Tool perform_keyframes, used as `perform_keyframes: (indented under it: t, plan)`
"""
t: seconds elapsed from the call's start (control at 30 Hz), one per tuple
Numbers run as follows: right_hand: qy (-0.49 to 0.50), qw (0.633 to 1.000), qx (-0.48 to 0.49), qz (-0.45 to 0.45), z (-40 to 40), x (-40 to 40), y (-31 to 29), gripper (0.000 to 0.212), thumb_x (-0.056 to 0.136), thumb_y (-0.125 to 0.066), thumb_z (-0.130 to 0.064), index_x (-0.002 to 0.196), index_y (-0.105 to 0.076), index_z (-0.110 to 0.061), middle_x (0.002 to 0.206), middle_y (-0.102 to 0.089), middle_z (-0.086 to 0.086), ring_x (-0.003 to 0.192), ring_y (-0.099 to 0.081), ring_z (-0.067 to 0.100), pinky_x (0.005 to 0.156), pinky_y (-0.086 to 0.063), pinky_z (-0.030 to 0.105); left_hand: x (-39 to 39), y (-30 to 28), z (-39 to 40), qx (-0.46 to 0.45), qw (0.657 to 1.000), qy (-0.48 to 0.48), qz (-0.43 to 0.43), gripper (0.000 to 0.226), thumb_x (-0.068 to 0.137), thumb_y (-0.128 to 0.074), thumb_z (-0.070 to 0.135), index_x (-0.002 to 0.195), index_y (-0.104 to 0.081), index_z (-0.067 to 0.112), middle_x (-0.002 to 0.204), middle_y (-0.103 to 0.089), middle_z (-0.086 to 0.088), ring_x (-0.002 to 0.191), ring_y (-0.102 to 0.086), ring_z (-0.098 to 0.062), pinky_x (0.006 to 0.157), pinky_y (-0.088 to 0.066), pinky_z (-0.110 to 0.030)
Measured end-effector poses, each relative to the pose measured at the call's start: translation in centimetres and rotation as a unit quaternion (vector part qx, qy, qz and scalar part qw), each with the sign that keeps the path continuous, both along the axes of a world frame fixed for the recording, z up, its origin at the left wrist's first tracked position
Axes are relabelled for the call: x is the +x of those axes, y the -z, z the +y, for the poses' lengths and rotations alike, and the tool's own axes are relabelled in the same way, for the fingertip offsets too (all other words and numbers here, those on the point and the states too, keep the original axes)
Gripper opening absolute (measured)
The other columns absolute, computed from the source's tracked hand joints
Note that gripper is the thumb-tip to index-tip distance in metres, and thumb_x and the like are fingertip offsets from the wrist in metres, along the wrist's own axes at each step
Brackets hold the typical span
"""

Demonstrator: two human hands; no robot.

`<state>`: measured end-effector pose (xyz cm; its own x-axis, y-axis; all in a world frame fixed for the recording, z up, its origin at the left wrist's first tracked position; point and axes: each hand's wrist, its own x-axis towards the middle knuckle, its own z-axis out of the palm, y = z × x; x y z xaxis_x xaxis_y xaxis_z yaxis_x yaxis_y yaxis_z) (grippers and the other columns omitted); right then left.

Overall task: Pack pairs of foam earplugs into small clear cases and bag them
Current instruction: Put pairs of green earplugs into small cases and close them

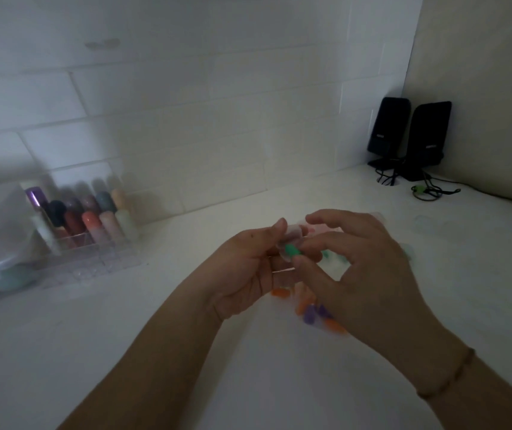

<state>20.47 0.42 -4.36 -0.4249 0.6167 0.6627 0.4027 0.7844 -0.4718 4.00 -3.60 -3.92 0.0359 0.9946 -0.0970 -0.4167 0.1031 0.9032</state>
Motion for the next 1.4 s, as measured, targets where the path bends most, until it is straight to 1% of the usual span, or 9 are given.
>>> perform_keyframes:
  t: [0.3,0.5,0.63,0.77,0.87,1.0,1.1,1.23,1.4]
  plan:
    - [0.026,0.999,-0.035,-0.02,0.2,-0.6,1.0,0.015,0.078,-0.063,-0.041,0.085,-0.073,-0.032,0.103,-0.065,-0.02,0.104,-0.058,0.008,0.093,-0.042,0.024,0.3,-0.1,-0.2,0.018,0.999,0.01,0.038,0.048,0.088,-0.052,0.032,0.119,-0.061,-0.004,0.09,-0.07,-0.012,0.1,-0.067,-0.027,0.075,-0.059,-0.033]
    - [0.041,0.996,-0.033,-0.072,-0.4,-0.5,0.9,0.024,0.073,-0.059,-0.048,0.085,-0.072,-0.033,0.111,-0.061,-0.017,0.112,-0.052,0.012,0.095,-0.036,0.025,0.2,0.0,-0.3,0.023,0.998,0.021,0.052,0.052,0.092,-0.051,0.031,0.126,-0.056,-0.008,0.095,-0.069,-0.014,0.086,-0.068,-0.024,0.072,-0.058,-0.032]
    - [0.059,0.997,-0.02,-0.048,0.4,0.5,-0.5,0.036,0.073,-0.053,-0.063,0.088,-0.072,-0.036,0.114,-0.06,-0.016,0.114,-0.047,0.01,0.096,-0.036,0.029,-0.1,0.0,-0.1,0.008,0.999,0.002,0.043,0.05,0.085,-0.056,0.03,0.121,-0.06,-0.005,0.112,-0.068,-0.022,0.101,-0.067,-0.029,0.08,-0.059,-0.038]
    - [0.101,0.993,-0.049,0.023,2.5,3.4,-2.8,0.01,0.077,-0.064,-0.04,0.074,-0.067,-0.031,0.11,-0.062,-0.009,0.107,-0.054,0.016,0.097,-0.044,0.045,-0.9,0.0,0.2,-0.014,0.998,-0.034,0.047,0.043,0.083,-0.058,0.029,0.116,-0.064,0.002,0.114,-0.068,-0.018,0.1,-0.068,-0.028,0.083,-0.058,-0.042]
    - [0.076,0.979,-0.096,-0.163,4.8,6.0,-2.7,0.008,0.069,-0.06,-0.049,0.063,-0.059,-0.044,0.113,-0.057,-0.01,0.114,-0.051,0.026,0.1,-0.042,0.052,-1.6,0.3,0.6,-0.037,0.996,-0.072,0.025,0.035,0.091,-0.055,0.025,0.116,-0.063,0.002,0.108,-0.069,-0.016,0.093,-0.069,-0.027,0.078,-0.059,-0.038]
    - [-0.015,0.902,-0.198,-0.385,5.1,6.7,-1.3,0.007,0.075,-0.061,-0.059,0.07,-0.057,-0.056,0.136,-0.036,-0.017,0.141,-0.018,0.019,0.116,-0.021,0.042,-2.4,0.5,1.1,-0.052,0.993,-0.102,-0.034,0.026,0.097,-0.05,0.023,0.105,-0.065,0.003,0.095,-0.068,-0.014,0.075,-0.067,-0.023,0.062,-0.056,-0.028]
    - [-0.043,0.9,-0.153,-0.406,4.4,5.3,-0.6,0.018,0.071,-0.035,-0.077,0.082,-0.048,-0.071,0.158,-0.011,-0.015,0.148,0.006,0.02,0.119,-0.012,0.05,-2.6,0.9,1.6,-0.051,0.986,-0.155,-0.039,0.025,0.098,-0.05,0.024,0.103,-0.063,0.004,0.091,-0.067,-0.013,0.072,-0.065,-0.021,0.06,-0.054,-0.026]
    - [-0.032,0.886,-0.124,-0.447,3.5,3.4,0.1,0.03,0.093,-0.043,-0.054,0.123,-0.047,-0.062,0.156,0.025,-0.017,0.142,0.032,0.021,0.118,0.004,0.051,-2.0,1.7,1.9,-0.076,0.978,-0.19,-0.03,0.021,0.097,-0.052,0.024,0.102,-0.063,0.007,0.089,-0.067,-0.011,0.074,-0.066,-0.021,0.066,-0.056,-0.029]
    - [-0.037,0.893,-0.077,-0.443,3.0,2.0,1.2,0.037,0.094,-0.041,-0.056,0.132,-0.039,-0.058,0.151,0.036,-0.014,0.14,0.036,0.025,0.116,0.007,0.054,-1.3,1.9,2.0,-0.089,0.981,-0.165,-0.051,0.02,0.097,-0.053,0.024,0.103,-0.062,0.007,0.093,-0.067,-0.013,0.078,-0.067,-0.023,0.065,-0.057,-0.03]
